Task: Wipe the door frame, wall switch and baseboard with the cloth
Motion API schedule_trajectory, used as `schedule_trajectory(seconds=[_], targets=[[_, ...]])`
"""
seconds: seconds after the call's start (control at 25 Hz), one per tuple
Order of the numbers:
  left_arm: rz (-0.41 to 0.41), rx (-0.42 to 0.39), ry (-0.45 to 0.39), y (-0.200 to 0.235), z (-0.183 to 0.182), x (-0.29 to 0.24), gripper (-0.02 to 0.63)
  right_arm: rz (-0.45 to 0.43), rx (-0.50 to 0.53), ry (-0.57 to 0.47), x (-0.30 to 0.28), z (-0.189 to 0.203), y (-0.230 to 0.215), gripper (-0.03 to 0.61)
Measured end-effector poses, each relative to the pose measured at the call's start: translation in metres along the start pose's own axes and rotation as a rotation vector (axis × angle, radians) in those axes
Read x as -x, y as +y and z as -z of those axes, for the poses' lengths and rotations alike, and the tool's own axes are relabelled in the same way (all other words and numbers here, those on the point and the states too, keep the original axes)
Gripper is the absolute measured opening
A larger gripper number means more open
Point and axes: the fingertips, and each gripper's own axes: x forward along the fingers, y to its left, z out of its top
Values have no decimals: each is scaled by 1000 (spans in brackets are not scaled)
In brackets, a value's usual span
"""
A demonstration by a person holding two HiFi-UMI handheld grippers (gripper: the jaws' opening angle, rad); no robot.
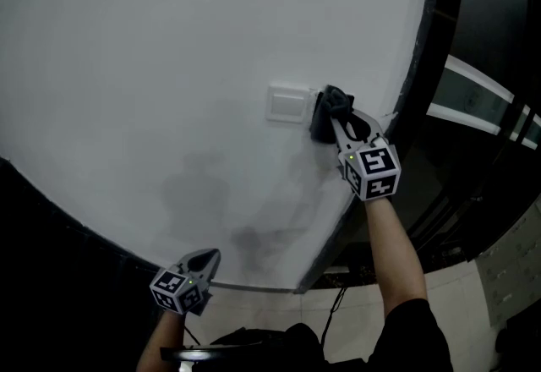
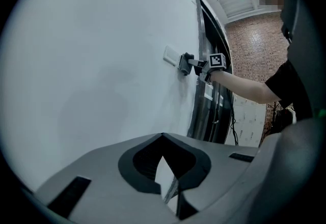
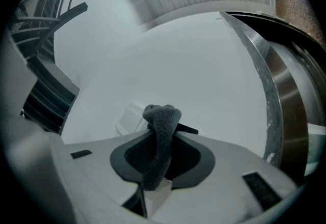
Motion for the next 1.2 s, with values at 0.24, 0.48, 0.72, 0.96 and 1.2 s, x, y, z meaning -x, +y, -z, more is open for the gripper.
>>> schedule_trajectory(seconds=[0.24,0.48,0.72,0.96,1.2], targets=[[21,1,3,-6,2,-7,2,33,-15,11,12,9,-21,86],[35,3,-1,-10,-1,-11,2,55,-16,20,17,16,-31,86],[27,-5,11,-9,1,-7,2,87,-3,37,21,22,-37,86],[35,1,6,-10,0,-1,2,129,-10,58,28,29,-42,86],[30,-10,18,-7,2,7,2,184,17,92,40,38,-46,86]])
